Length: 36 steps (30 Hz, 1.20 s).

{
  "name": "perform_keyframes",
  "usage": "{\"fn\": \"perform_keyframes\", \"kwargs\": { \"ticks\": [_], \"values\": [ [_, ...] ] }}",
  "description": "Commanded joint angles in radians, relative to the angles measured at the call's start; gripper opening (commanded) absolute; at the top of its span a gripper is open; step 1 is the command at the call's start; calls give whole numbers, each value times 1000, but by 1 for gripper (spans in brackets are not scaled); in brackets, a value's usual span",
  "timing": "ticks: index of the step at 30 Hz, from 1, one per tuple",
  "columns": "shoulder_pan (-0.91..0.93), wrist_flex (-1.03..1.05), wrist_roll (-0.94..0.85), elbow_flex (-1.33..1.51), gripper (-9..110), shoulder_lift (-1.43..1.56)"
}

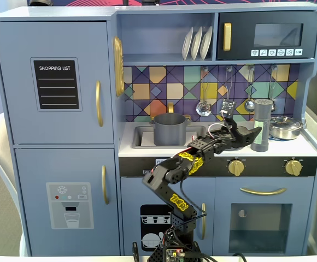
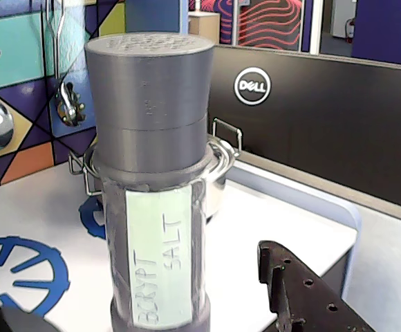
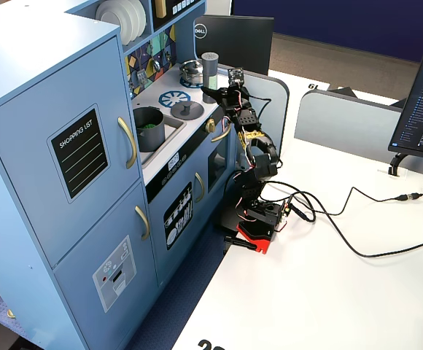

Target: Put salt in the gray recipient

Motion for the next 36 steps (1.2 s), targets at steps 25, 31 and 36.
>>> {"fn": "perform_keyframes", "kwargs": {
  "ticks": [25, 31, 36],
  "values": [
    [-54, -60, -21, -658, 48, -630],
    [-75, -23, -48, -721, 30, -673],
    [-80, 51, -57, -736, 0, -640]
  ]
}}
